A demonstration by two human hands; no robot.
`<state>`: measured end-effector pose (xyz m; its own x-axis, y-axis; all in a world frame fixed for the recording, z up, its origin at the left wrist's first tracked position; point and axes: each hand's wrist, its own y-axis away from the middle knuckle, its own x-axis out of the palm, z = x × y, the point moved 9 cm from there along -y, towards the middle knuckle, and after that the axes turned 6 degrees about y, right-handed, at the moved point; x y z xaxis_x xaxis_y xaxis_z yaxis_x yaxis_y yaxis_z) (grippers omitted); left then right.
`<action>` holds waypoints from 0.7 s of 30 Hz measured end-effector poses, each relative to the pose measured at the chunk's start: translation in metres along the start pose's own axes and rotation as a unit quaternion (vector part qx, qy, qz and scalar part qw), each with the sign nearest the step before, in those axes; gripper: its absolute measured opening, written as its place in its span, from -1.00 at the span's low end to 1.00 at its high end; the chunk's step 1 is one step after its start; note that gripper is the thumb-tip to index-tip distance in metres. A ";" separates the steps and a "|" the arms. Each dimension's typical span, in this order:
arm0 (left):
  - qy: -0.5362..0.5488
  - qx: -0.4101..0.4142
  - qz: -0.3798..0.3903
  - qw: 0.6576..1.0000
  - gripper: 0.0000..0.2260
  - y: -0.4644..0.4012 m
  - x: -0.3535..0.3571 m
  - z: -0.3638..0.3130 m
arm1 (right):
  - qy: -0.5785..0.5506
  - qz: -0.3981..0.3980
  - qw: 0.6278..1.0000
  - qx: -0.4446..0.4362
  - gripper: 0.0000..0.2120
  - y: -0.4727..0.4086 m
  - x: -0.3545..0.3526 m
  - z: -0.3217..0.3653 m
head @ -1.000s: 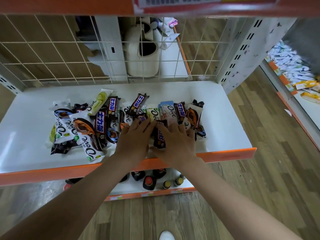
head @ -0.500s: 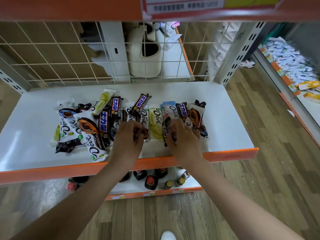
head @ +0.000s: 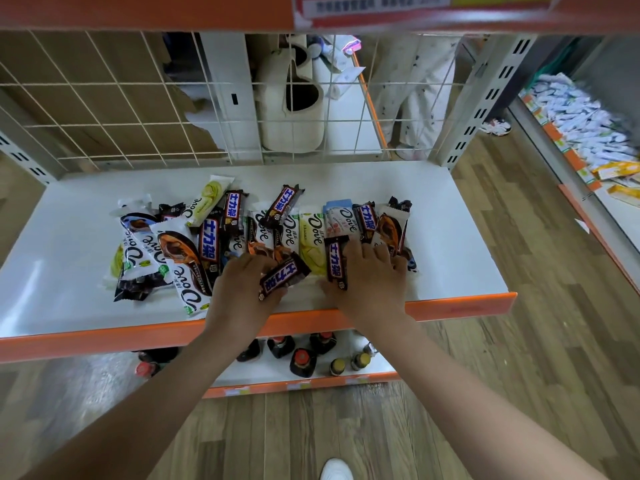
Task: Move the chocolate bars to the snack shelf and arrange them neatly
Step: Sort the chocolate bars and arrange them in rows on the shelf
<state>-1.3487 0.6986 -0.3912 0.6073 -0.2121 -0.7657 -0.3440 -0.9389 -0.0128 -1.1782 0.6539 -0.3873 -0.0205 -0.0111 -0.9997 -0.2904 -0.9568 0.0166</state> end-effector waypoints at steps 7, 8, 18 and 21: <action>-0.027 0.026 -0.018 0.999 -0.68 0.000 -0.002 -0.003 | 0.017 0.007 1.000 0.017 -0.48 -0.009 -0.003 0.002; -0.028 0.033 -0.025 0.999 -0.69 0.001 -0.003 -0.004 | 0.022 0.009 1.000 0.013 -0.49 -0.010 -0.004 0.002; -0.144 0.035 -0.008 0.989 -0.67 0.004 -0.006 -0.009 | 0.024 -0.024 0.999 0.003 -0.54 -0.016 -0.010 0.002; -0.159 0.051 0.026 0.986 -0.59 0.006 0.004 -0.008 | 0.029 -0.032 0.999 0.002 -0.58 -0.019 -0.011 0.002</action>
<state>-1.3425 0.6894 -0.3890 0.3374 -0.1490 -0.9295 -0.4485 -0.8936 -0.0195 -1.1742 0.6725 -0.3765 0.0538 0.0327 -0.9980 -0.2939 -0.9547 -0.0471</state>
